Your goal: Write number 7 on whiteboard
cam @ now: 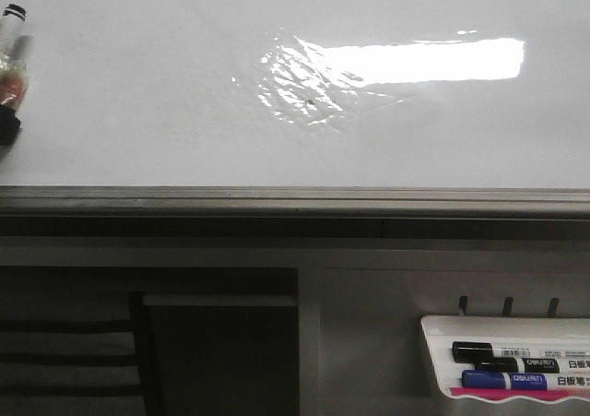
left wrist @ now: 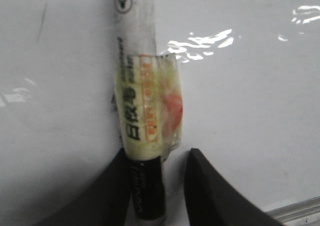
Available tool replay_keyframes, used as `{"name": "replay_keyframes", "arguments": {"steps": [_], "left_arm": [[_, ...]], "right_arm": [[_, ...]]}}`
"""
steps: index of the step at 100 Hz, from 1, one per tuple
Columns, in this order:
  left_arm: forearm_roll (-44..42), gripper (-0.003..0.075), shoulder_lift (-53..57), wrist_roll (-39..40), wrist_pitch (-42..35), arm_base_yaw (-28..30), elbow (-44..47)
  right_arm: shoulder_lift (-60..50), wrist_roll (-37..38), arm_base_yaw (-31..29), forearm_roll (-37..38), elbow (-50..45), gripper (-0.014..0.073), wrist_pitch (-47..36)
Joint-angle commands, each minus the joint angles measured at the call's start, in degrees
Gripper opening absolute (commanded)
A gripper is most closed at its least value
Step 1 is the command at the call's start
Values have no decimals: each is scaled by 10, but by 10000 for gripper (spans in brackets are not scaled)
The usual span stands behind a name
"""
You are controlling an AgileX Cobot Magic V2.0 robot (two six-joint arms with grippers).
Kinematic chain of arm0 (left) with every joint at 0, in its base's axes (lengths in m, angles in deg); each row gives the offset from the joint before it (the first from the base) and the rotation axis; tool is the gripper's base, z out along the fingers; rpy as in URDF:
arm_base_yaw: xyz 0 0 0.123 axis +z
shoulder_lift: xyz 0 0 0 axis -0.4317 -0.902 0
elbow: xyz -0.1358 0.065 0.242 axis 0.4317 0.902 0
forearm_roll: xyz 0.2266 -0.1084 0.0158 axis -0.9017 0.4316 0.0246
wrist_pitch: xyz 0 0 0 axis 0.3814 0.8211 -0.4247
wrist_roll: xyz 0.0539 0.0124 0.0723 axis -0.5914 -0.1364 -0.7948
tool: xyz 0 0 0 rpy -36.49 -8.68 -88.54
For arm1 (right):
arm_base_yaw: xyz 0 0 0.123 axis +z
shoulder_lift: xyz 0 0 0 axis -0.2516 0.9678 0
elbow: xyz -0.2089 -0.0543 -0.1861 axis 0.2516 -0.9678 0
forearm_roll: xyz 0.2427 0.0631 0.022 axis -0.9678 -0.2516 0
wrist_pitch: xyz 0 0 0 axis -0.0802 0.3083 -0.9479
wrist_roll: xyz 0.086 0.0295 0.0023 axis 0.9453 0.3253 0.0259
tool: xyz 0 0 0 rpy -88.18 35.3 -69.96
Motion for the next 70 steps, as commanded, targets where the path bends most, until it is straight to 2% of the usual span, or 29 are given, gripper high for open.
{"name": "replay_keyframes", "arguments": {"steps": [1,22,50,59,70], "left_arm": [[4,137,10,0,-36,-4,-18],[4,-22,10,0,-36,-4,-18],[5,-20,23,0,-26,-4,-20],[6,-20,49,0,23,-4,-31],[6,-20,81,0,148,-4,-66]], "right_arm": [[9,0,-4,-3,19,472,-42],[9,0,-4,-3,19,472,-41],[9,0,-4,-3,20,472,-39],[10,0,-4,-1,36,472,-13],[22,-3,-4,0,74,472,56]]}}
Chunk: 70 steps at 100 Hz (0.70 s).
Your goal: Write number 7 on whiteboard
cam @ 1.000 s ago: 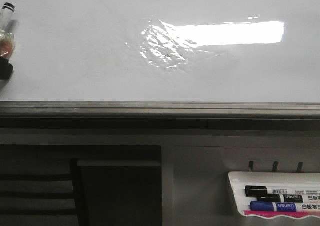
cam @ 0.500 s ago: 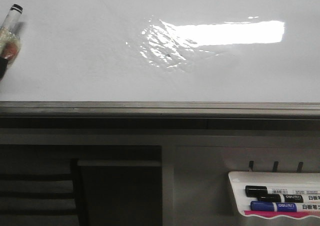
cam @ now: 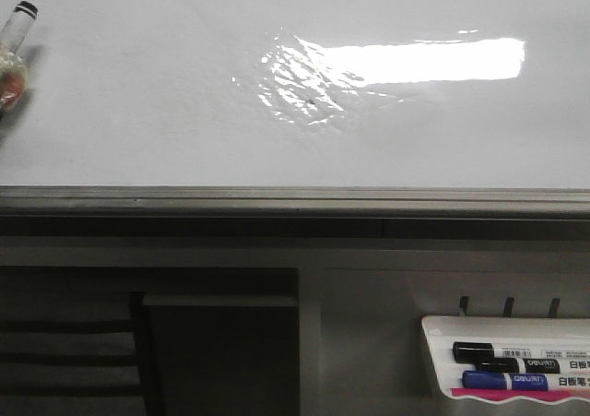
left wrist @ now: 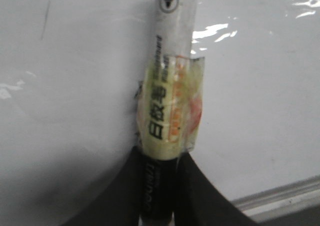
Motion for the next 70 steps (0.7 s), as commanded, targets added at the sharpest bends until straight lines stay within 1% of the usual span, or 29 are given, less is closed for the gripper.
{"name": "replay_keyframes", "arguments": {"steps": [1,12,19,24,31,39,43,47,52,57,70], "left_arm": [[2,-20,40,0,49,-4,-45],[2,-20,63,0,185,-8,-96],[8,-20,70,-25,267,-21,-130],[21,-20,71,-60,325,-36,-154],[59,-20,71,-129,404,-61,-185],[124,-20,69,-230,479,-94,-210],[153,-20,69,-273,500,-111,-220],[187,-20,69,-299,514,-127,-227],[210,-20,69,-322,520,-146,-233],[220,-20,69,-336,521,-165,-236],[221,-20,63,-361,516,-219,-237]], "right_arm": [[19,-3,-4,0,48,472,8],[46,-22,-2,0,90,471,72],[70,-40,1,-9,117,471,114],[89,-65,5,-25,136,471,143],[120,-107,13,-63,163,471,183],[161,-177,23,-131,188,470,222],[179,-217,28,-170,199,468,238],[199,-262,35,-201,208,468,253],[221,-313,43,-239,217,468,268],[245,-363,55,-281,227,468,286],[304,-489,104,-347,251,468,317]]}}
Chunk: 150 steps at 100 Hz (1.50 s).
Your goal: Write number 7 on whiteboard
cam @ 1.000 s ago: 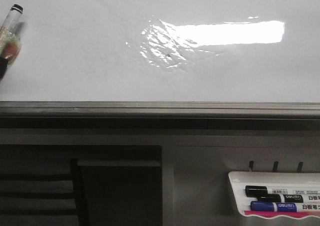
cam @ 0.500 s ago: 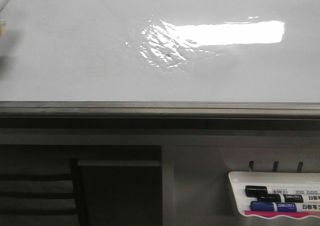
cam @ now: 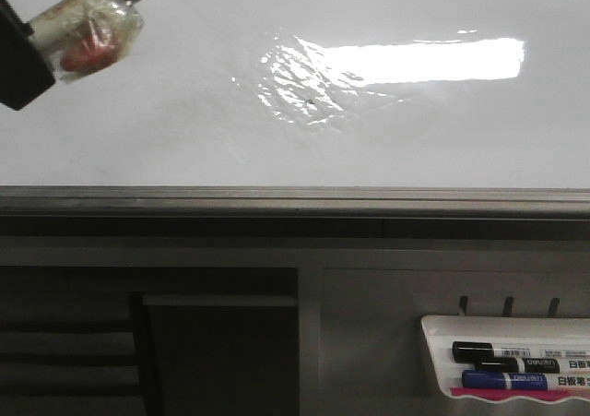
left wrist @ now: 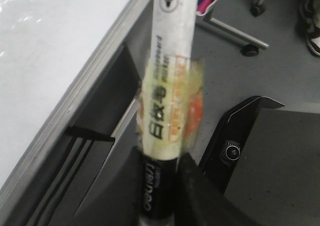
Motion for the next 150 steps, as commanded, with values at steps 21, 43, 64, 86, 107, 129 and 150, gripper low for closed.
{"name": "replay_keyframes", "arguments": {"steps": [21,43,64,86,107,129,150], "left_arm": [[25,-20,-30,-36,-17,-102,-34],[25,-20,-69,-37,-17,-155,-77],[25,-20,-83,-37,-19,-166,-109],[25,-20,-83,-66,-19,-166,-110],[24,-20,-83,-69,-25,-166,-110],[24,-20,-83,-71,-25,-166,-110],[24,-20,-83,-71,-25,-166,-110]], "right_arm": [[107,-178,128,-84,67,468,-12],[159,-213,202,-85,80,468,-58],[179,-261,225,-111,80,468,-89],[181,-298,225,-135,80,391,-97],[181,-298,225,-133,79,311,-97],[181,-298,225,-131,78,311,-88],[181,-298,225,-131,78,264,-84]]}}
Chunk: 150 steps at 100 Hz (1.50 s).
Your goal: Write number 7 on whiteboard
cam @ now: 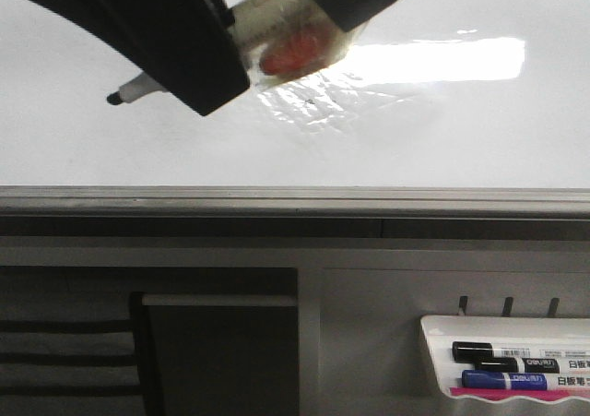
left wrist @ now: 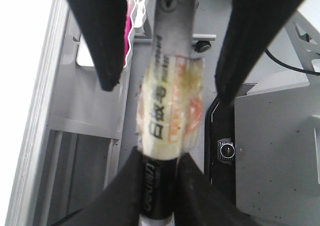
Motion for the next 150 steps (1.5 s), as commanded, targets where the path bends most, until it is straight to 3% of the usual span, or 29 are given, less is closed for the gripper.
{"name": "replay_keyframes", "arguments": {"steps": [1,23,35,46,55,68,73,77,86,104,124,136,150], "left_arm": [[19,-20,13,0,-22,-3,-19],[19,-20,13,0,-22,-3,-19],[19,-20,13,0,-23,-3,-19],[19,-10,13,0,-28,-3,-19],[19,82,13,0,-28,-3,-19],[19,376,13,0,-30,-3,-19],[8,455,13,5,-32,-3,-23],[-2,491,14,26,-32,-3,-26],[-14,491,25,58,-32,4,-39],[-22,491,82,114,-34,55,-46],[-21,491,163,154,-36,154,2],[-13,491,226,165,-76,210,77],[22,491,295,166,-162,252,168]], "right_arm": [[-10,-8,1,-26,18,256,-11],[-10,-8,1,-26,18,5,-11],[-10,-8,1,-26,18,-55,-8],[-10,-8,1,-26,18,-57,-7],[-10,-8,1,-26,18,-57,-7],[-10,-8,1,-26,18,-57,-7],[-10,-6,1,-21,18,-57,-7],[-11,-5,1,-14,18,-55,-11],[-17,7,1,7,26,-54,-16],[-45,155,1,154,62,-54,-10],[-98,411,-15,318,41,-54,-13],[-134,510,-57,337,-30,-54,-58],[-153,516,-91,295,-97,-55,-138]]}}
